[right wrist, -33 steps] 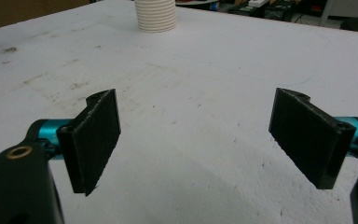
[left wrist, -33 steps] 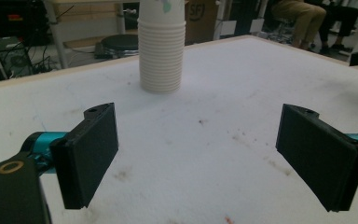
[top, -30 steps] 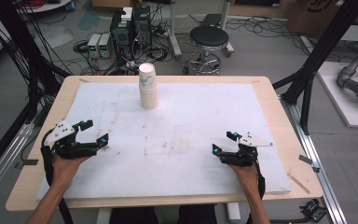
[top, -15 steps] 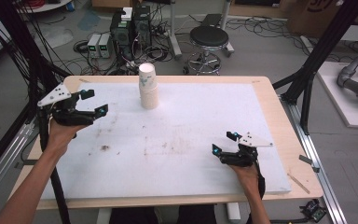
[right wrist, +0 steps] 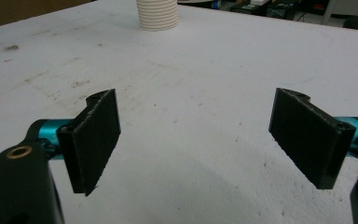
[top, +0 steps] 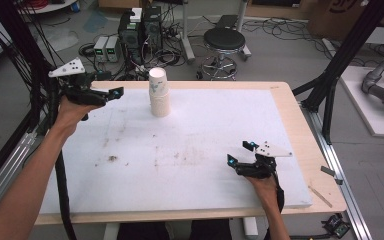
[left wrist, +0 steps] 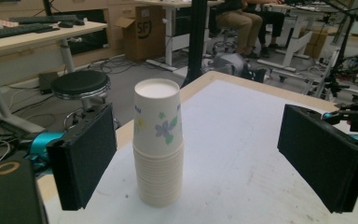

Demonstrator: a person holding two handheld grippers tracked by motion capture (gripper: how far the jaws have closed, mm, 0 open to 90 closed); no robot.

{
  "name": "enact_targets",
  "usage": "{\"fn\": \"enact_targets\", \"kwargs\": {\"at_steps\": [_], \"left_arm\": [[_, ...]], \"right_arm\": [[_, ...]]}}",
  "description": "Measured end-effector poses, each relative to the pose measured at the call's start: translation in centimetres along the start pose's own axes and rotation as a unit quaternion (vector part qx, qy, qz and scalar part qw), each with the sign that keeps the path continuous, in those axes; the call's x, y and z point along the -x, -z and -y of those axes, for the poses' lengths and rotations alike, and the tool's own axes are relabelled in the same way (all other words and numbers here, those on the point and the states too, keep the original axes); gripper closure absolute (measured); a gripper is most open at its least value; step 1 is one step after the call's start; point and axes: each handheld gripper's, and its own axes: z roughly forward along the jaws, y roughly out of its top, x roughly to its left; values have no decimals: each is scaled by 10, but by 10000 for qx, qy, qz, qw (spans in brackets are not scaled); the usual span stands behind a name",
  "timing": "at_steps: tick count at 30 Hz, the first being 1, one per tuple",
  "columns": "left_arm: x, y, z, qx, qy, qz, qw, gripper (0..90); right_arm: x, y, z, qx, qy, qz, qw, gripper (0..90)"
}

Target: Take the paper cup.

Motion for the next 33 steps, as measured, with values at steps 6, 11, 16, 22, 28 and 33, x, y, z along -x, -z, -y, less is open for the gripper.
{"fn": "enact_targets", "kwargs": {"at_steps": [6,11,16,22,28,33], "left_arm": [[-20,-18,-14,-134,44,198,9997,116],[-36,-35,-22,-301,69,467,9984,116],[-47,-45,-30,-317,54,568,9979,116],[-55,-62,-36,-491,-11,587,9971,116],[-55,-84,-45,-754,-203,722,9943,116],[-55,-98,-49,-1028,-289,766,9913,116]], "right_arm": [[0,0,0,4,14,-2,10000,166],[0,0,0,-2,18,1,10000,166],[0,0,0,-18,6,-7,10000,166],[0,0,0,0,1,-6,10000,166],[0,0,0,12,8,-9,10000,166],[1,0,0,19,5,-1,10000,166]]}}
